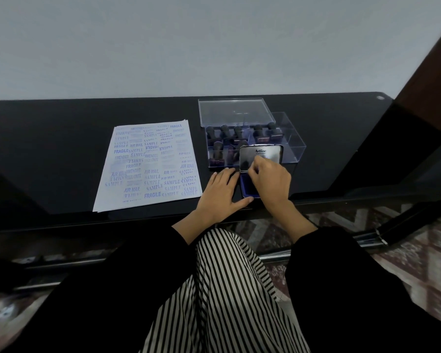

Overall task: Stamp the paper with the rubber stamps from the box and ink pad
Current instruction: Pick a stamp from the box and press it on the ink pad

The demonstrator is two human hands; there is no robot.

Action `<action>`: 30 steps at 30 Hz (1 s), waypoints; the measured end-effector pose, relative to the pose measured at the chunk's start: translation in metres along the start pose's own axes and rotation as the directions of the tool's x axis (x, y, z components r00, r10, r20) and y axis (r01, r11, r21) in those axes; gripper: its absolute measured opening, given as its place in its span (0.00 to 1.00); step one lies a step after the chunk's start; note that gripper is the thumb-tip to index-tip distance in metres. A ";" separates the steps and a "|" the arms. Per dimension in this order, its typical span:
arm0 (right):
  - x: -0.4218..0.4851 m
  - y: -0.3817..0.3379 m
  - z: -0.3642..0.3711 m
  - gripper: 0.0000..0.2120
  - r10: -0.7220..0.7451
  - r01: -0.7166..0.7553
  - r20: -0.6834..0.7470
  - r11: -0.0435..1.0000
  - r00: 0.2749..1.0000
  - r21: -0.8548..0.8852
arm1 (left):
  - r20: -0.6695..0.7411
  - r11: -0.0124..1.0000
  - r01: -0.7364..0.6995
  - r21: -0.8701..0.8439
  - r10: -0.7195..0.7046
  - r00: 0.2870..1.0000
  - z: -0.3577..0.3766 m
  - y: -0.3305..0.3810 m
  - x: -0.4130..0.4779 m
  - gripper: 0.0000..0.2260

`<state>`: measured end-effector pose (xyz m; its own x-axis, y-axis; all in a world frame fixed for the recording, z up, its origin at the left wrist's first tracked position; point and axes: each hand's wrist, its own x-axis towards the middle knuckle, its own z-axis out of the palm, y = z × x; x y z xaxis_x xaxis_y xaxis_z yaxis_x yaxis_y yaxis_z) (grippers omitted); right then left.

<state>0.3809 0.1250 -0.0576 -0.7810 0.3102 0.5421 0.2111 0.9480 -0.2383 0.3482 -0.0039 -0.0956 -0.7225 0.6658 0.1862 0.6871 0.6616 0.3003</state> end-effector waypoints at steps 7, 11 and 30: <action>0.011 0.001 -0.002 0.10 0.070 -0.067 0.149 0.997 0.986 -0.029 | 0.006 1.000 -0.001 -0.004 0.002 1.000 -0.001 0.000 0.000 0.34; -0.004 0.003 0.002 0.18 -0.022 0.024 -0.043 0.999 0.999 0.038 | -0.011 1.000 -0.005 0.002 0.005 1.000 0.001 0.000 0.000 0.34; 0.012 0.002 0.001 0.11 0.069 -0.063 0.141 0.997 0.988 -0.043 | -0.019 1.000 -0.008 -0.006 0.008 1.000 0.002 -0.001 0.001 0.34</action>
<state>0.3711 0.1306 -0.0520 -0.8395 0.3613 0.4058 0.2849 0.9287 -0.2374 0.3473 -0.0036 -0.0972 -0.7184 0.6644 0.2060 0.6923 0.6541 0.3046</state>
